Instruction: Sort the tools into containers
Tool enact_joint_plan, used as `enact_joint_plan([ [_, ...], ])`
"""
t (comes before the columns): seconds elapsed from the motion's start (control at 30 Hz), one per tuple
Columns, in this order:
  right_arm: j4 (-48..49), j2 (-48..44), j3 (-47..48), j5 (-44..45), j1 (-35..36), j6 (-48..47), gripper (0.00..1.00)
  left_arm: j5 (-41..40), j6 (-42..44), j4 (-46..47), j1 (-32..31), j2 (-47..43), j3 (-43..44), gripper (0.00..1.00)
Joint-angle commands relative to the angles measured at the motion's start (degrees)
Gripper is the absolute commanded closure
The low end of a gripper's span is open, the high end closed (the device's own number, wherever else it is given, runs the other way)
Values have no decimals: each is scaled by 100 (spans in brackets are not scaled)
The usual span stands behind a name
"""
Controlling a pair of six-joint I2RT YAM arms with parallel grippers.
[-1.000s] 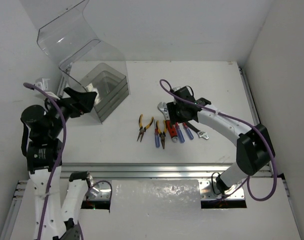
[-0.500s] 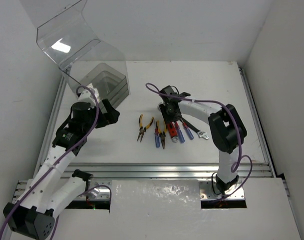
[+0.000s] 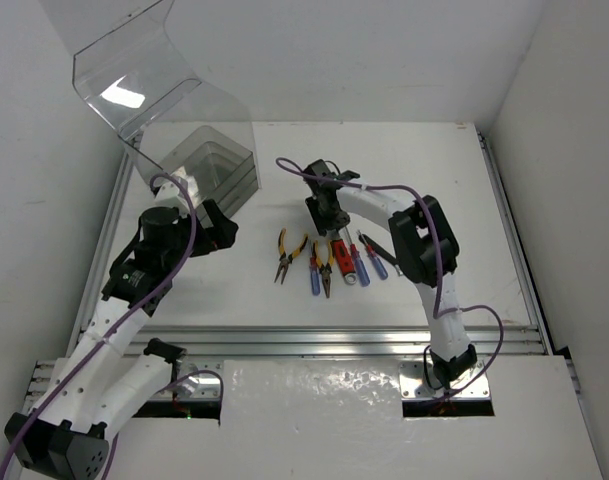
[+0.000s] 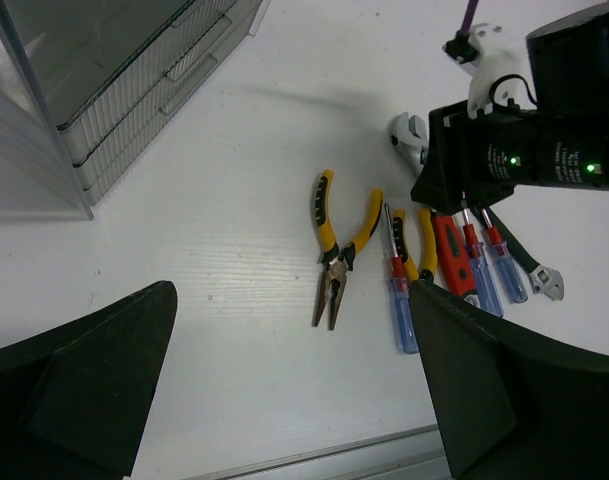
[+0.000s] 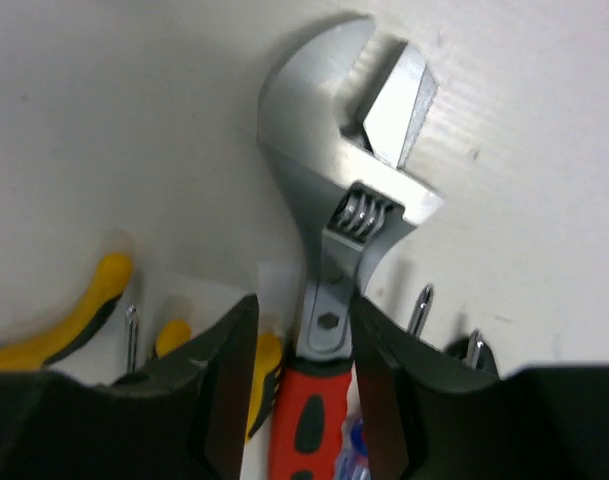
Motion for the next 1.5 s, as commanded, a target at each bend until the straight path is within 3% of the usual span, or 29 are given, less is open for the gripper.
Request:
enact_joint_plan([
  [0.0, -240, 175, 269, 141, 10, -73, 57, -2, 105, 227, -20, -55, 9, 0],
  [0.63, -91, 105, -83, -201, -245, -56, 53, 244, 105, 280, -28, 51, -26, 0],
  [0.9, 111, 343, -179, -255, -219, -82, 83, 297, 26, 332, -28, 139, -17, 0],
  [1.0, 461, 202, -293, -307, -219, -161, 96, 743, -166, 542, -28, 244, -96, 0],
  [1.13, 1057, -359, -644, -342, -210, -310, 100, 1411, -676, 1524, -159, 525, -412, 0],
  [1.47, 2755, -2573, -2568, -615, -184, -390, 100, 1545, -2170, 4584, -933, 1684, -1115, 0],
])
